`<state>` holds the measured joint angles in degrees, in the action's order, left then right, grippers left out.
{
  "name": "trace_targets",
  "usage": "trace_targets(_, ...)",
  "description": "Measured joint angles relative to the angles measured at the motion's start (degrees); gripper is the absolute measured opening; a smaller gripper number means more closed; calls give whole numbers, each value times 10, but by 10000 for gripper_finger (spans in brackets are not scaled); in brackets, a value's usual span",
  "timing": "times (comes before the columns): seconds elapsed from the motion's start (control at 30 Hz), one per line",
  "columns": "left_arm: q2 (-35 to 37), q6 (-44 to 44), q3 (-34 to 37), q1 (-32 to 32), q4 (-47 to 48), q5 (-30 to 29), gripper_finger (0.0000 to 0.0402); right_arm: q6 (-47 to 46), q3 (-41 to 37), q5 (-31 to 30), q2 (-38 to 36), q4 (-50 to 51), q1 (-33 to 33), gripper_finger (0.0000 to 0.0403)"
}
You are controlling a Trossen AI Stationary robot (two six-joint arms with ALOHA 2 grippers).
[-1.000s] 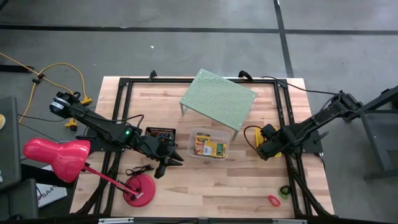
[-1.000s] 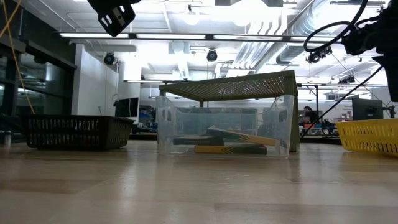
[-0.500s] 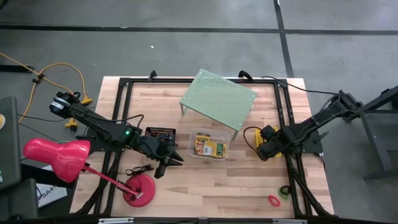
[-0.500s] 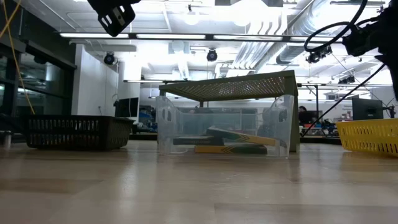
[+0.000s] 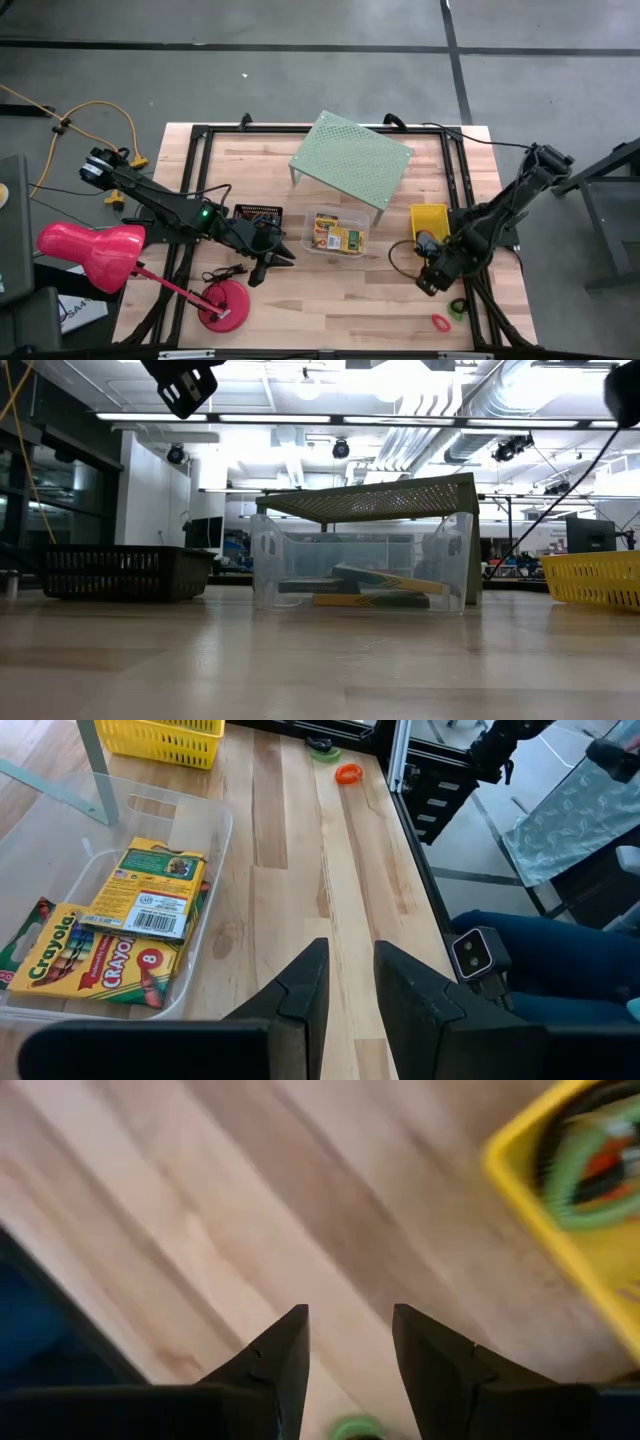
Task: Pick & Place Office Desk Supplies
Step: Put the red spring keychain into the yellow bin
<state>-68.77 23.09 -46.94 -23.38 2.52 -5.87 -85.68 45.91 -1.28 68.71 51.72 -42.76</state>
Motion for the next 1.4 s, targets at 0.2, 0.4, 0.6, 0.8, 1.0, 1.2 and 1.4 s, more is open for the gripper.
trace_targets(0.2, 0, 0, 0, 0, 0, 0, 78, 31, 0, 0, 49, -55, -54, 134)
trace_targets(0.4, 0, 0, 0, 0, 0, 0, 78, 97, 0, 0, 98, -120, -68, 134)
trace_targets(0.6, 0, 0, 0, 0, 0, 0, 78, 152, 0, -13, 124, -183, -68, 134)
trace_targets(0.8, 0, 0, 0, 0, 0, 0, 78, 232, 0, -34, 128, -196, -68, 134)
trace_targets(1.0, 0, 0, 0, 0, 0, 0, 78, 271, 0, -39, 128, -185, -67, 134)
trace_targets(1.2, 0, 0, 0, 0, 0, 0, 78, 268, 0, -26, 128, -185, -70, 134)
trace_targets(1.4, 0, 0, 0, 0, 0, 0, 78, 260, 49, -35, 128, -117, -102, 134)
